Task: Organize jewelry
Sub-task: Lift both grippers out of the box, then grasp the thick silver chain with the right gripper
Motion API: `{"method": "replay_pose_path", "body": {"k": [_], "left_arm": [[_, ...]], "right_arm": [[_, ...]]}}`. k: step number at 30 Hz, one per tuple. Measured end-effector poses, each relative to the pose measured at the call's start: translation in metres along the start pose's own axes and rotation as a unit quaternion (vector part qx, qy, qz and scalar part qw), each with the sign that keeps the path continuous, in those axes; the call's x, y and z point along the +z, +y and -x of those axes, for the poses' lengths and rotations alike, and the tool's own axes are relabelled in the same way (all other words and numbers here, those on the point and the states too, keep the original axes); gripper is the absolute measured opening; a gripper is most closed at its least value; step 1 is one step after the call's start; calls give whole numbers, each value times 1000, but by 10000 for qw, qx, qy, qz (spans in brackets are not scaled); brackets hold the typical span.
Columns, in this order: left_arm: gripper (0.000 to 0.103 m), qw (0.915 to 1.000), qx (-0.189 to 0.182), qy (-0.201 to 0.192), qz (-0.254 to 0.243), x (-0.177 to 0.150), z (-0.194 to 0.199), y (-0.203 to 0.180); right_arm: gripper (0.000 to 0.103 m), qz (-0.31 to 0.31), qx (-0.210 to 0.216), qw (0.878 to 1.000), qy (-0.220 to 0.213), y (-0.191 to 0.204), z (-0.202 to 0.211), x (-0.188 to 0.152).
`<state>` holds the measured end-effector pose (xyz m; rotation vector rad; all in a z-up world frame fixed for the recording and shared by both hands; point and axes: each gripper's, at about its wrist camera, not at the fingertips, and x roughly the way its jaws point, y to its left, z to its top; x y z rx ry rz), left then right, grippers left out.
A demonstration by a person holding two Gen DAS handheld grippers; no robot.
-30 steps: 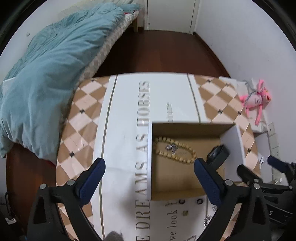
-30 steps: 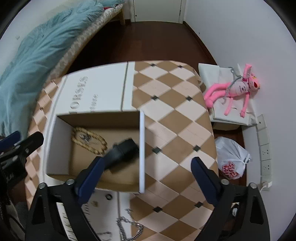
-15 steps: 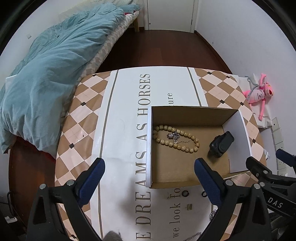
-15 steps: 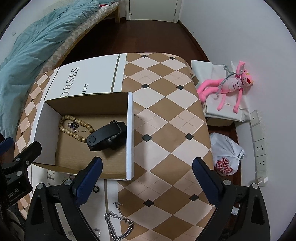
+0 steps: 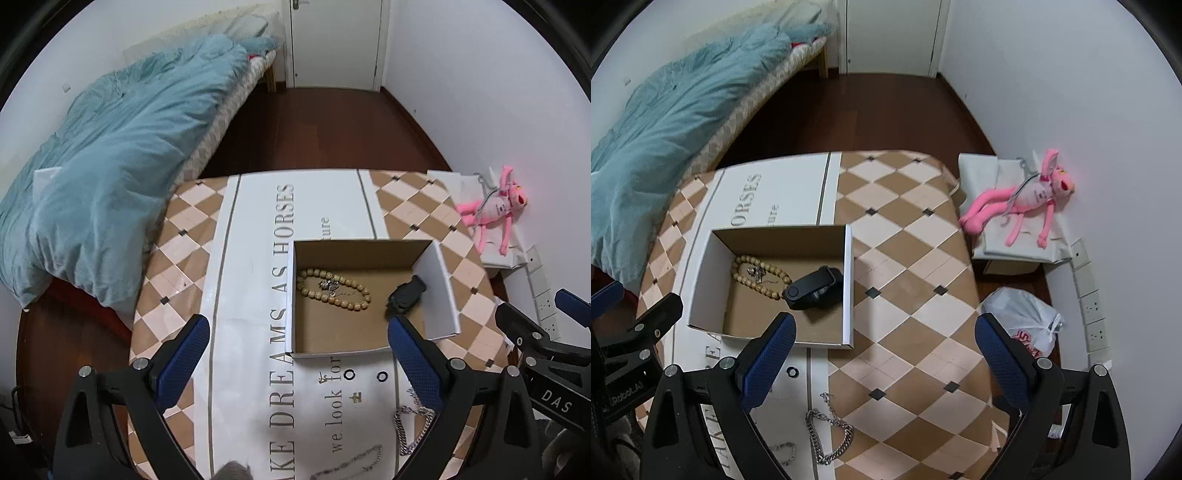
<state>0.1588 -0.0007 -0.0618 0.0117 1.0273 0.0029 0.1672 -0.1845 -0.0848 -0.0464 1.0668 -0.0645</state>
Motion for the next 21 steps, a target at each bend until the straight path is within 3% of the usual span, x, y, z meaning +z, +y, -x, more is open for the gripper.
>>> {"method": "replay_pose_path", "body": {"k": [7, 13, 18, 21], "left_arm": [[99, 9995, -115, -298, -7, -3, 44, -3], [99, 9989, -50, -456, 74, -11, 62, 5], [99, 9995, 187, -255, 53, -41, 39, 13], [99, 9995, 312, 8, 19, -64, 17, 20]], "right_arm": [[99, -156, 83, 9989, -440, -8, 51, -6], [99, -301, 294, 9975, -570, -14, 78, -16], [99, -282, 293, 9991, -133, -11, 53, -44], [99, -289, 332, 9984, 367, -7, 17, -71]]}}
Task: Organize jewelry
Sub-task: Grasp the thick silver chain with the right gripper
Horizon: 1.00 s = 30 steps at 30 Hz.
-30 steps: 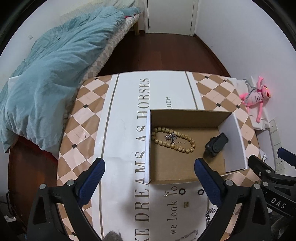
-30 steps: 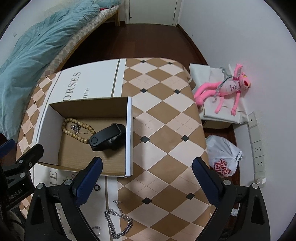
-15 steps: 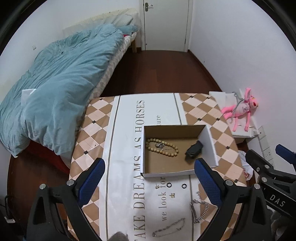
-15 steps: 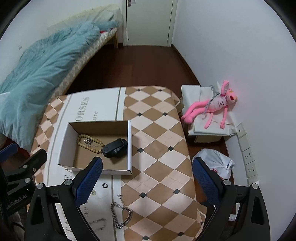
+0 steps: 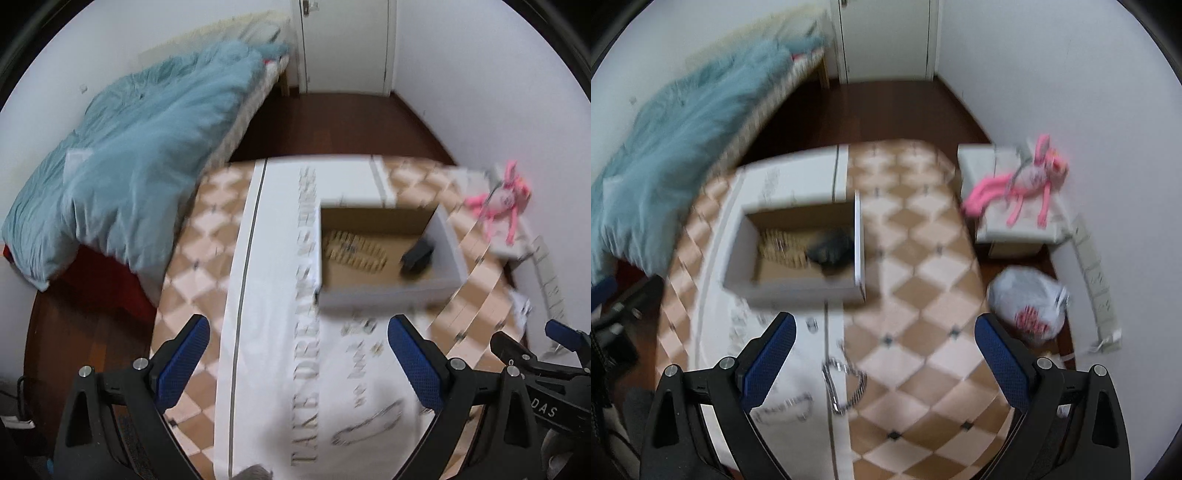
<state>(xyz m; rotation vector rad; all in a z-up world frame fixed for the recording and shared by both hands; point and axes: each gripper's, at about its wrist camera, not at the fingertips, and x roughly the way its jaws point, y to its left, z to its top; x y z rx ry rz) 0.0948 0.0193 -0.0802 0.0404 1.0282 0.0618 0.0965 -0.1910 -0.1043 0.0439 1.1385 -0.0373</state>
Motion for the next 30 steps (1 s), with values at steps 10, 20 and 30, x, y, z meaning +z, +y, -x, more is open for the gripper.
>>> {"method": "replay_pose_path", "body": {"k": [10, 20, 30], "left_arm": [[99, 9945, 132, 1038, -35, -83, -64, 12], [98, 9883, -717, 1345, 65, -118, -61, -6], [57, 9882, -910, 1220, -180, -129, -58, -46]], "right_arm": [[71, -79, 103, 9944, 1045, 6, -107, -73], [8, 268, 94, 9977, 615, 0, -96, -90], [8, -64, 106, 9987, 504, -26, -76, -92]]}}
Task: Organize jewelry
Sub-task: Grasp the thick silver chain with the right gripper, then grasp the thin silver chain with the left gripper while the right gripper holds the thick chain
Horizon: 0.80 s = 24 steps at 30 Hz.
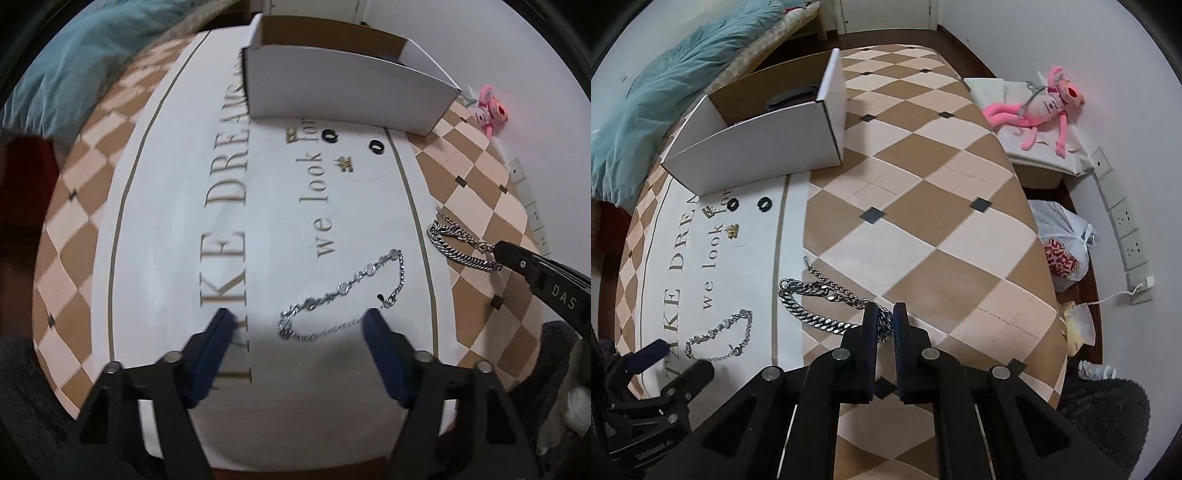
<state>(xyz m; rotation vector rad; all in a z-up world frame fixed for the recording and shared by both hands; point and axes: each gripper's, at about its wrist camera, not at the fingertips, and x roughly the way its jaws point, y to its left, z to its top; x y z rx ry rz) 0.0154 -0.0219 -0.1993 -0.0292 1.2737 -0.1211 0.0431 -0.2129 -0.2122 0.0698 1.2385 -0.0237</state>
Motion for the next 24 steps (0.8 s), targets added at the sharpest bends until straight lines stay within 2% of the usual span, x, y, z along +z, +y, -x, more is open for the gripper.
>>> {"method": "replay_pose_path", "body": {"k": [1, 4, 8, 9, 20, 24], "left_arm": [[39, 9999, 73, -85, -116, 1, 0, -5], [8, 9992, 60, -215, -332, 4, 0, -13], [6, 9992, -309, -191, -167, 10, 0, -10], [2, 9990, -381, -222, -120, 12, 2, -10], [2, 9915, -1094, -632, 319, 44, 45, 20], [2, 9890, -1220, -724, 410, 53, 56, 28]], "right_arm": [[8, -30, 16, 10000, 16, -1, 0, -2], [8, -77, 8, 10000, 42, -1, -3, -4], [8, -134, 27, 9999, 7, -3, -3, -3], [8, -151, 33, 9999, -13, -2, -2, -2], [8, -242, 381, 9981, -414, 4, 35, 13], [8, -267, 548, 9968, -517, 8, 46, 19]]}}
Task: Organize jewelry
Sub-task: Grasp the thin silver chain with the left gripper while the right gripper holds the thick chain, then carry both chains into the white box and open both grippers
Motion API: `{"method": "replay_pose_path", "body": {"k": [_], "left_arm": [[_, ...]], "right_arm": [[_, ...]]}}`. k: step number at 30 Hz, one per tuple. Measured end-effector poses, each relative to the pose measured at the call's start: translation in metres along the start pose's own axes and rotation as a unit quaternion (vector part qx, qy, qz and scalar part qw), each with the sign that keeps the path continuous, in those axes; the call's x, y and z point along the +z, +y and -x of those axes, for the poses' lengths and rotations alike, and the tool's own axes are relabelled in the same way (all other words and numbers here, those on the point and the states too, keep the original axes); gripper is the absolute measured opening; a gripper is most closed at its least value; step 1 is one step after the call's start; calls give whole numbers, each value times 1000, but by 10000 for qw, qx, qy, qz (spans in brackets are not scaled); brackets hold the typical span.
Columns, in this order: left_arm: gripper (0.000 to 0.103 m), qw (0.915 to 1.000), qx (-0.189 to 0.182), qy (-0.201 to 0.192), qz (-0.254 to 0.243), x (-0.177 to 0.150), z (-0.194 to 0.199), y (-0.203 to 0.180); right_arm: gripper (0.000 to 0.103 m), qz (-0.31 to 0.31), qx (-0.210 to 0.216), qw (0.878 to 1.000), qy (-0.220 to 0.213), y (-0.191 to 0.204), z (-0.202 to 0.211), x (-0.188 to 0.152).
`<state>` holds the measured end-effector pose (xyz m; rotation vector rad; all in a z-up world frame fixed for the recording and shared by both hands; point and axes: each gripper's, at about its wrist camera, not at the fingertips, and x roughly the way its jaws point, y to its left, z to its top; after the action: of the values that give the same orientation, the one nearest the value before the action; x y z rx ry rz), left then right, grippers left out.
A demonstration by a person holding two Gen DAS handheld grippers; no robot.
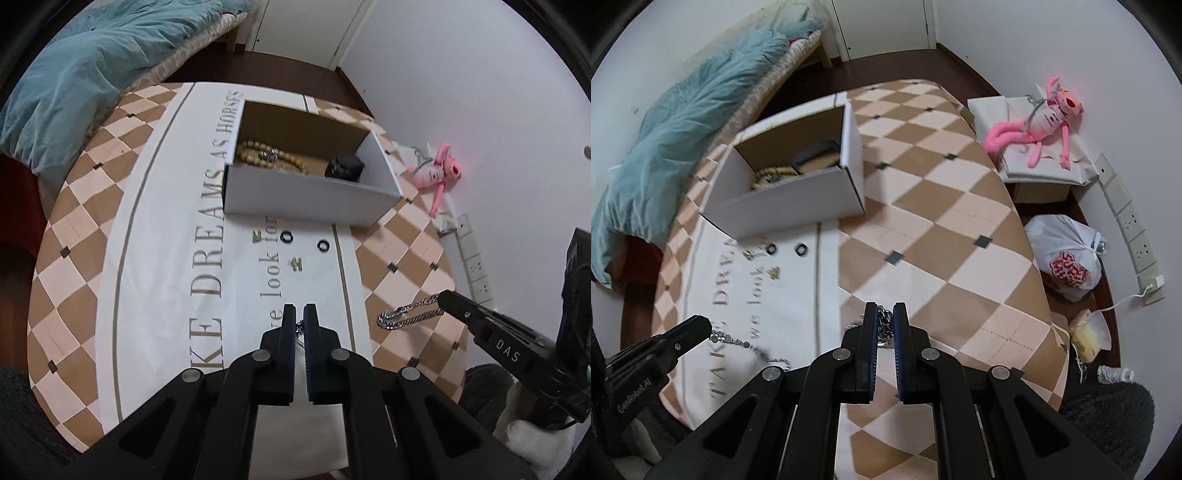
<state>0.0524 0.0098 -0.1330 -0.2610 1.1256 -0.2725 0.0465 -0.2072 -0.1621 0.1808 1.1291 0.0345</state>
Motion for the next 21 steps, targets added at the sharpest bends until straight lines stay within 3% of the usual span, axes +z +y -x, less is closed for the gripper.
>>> {"method": "replay_pose_path", "body": {"k": [12, 21], "left_arm": [[2, 9992, -229, -316, -86, 36, 39, -7], [2, 9941, -416, -914, -416, 114, 77, -30]], "right_arm": [[8, 64, 531, 9982, -276, 17, 33, 27], [8, 318, 996, 9921, -697, 41, 70, 107]]}}
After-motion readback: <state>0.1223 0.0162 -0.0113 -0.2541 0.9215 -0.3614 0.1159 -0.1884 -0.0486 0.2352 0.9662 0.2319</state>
